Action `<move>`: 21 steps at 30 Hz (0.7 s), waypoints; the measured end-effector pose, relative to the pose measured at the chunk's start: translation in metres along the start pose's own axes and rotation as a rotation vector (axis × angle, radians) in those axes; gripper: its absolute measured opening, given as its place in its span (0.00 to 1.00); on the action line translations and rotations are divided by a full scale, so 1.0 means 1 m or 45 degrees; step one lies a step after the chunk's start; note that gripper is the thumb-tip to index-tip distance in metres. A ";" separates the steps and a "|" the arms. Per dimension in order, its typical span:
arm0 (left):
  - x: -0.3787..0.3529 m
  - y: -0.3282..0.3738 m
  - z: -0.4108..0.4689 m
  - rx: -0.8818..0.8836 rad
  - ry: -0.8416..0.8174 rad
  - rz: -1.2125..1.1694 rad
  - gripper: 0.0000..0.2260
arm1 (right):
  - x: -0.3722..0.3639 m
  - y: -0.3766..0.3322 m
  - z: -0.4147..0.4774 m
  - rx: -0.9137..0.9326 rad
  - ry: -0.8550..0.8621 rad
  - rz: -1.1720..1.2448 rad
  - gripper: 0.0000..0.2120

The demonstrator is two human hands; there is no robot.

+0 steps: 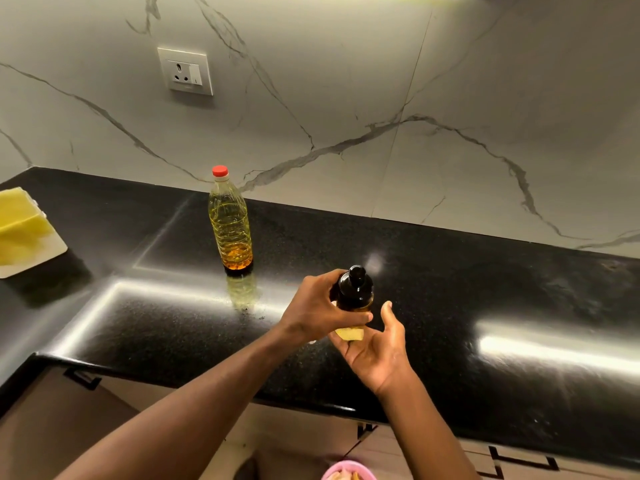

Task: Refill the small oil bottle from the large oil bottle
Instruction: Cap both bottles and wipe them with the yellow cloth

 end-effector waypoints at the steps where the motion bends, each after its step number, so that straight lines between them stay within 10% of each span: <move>1: 0.000 -0.001 0.000 0.002 0.009 0.005 0.24 | 0.003 0.000 -0.001 -0.012 0.015 0.022 0.43; 21: 0.002 -0.013 -0.006 0.169 0.127 0.044 0.20 | 0.026 0.007 -0.005 0.190 0.115 0.013 0.35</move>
Point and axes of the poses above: each hand's wrist, its own z-axis towards the middle knuckle, its own x-axis out of the back of the hand, y = z × x, the point moved 4 cm from there along z, towards the middle knuckle, and after that the axes turned 9 degrees about -x, right-handed, at the moved point
